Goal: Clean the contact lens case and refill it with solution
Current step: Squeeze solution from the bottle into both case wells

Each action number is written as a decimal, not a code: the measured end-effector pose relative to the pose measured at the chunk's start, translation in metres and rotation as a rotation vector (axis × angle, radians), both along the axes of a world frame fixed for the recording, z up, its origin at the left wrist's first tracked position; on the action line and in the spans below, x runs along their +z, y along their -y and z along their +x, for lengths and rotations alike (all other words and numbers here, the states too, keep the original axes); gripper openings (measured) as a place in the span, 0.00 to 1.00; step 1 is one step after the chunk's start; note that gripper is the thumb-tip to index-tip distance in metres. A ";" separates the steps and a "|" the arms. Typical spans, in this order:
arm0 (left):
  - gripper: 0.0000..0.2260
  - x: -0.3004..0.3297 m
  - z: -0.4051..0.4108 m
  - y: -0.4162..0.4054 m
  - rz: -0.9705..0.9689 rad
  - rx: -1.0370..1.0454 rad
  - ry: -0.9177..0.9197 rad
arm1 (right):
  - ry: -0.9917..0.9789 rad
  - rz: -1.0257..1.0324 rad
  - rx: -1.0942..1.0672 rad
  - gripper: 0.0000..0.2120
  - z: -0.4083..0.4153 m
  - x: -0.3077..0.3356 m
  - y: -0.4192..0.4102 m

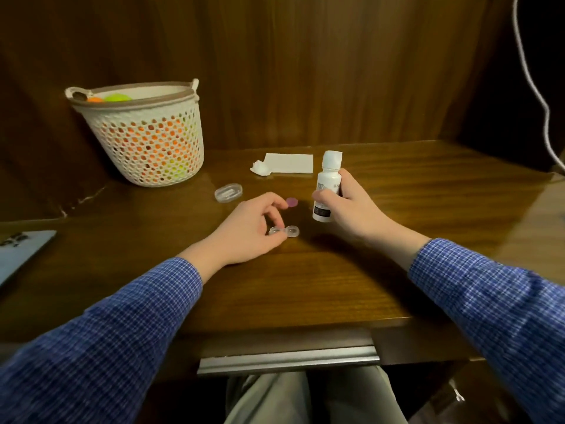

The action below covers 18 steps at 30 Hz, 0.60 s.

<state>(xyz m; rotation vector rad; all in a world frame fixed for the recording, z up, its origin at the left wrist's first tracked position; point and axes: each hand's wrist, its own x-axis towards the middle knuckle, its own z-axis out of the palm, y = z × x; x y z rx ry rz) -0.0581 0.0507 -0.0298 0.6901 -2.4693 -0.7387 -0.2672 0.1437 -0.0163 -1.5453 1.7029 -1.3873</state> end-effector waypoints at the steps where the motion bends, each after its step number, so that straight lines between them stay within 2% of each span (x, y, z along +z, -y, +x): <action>1: 0.22 0.001 0.000 0.000 0.008 -0.012 0.011 | 0.012 0.000 0.024 0.11 0.001 -0.001 0.003; 4: 0.21 0.009 -0.001 0.000 0.015 -0.007 0.036 | -0.004 -0.027 0.073 0.12 0.002 -0.002 0.009; 8: 0.11 0.034 -0.013 0.006 0.081 0.119 -0.251 | -0.051 -0.093 0.106 0.12 0.006 0.000 0.016; 11: 0.11 0.053 -0.034 0.001 0.077 0.120 -0.378 | -0.098 -0.137 0.124 0.14 0.011 0.001 0.023; 18: 0.08 0.053 -0.050 0.000 -0.024 0.123 -0.376 | -0.238 -0.217 0.156 0.17 0.012 0.000 0.024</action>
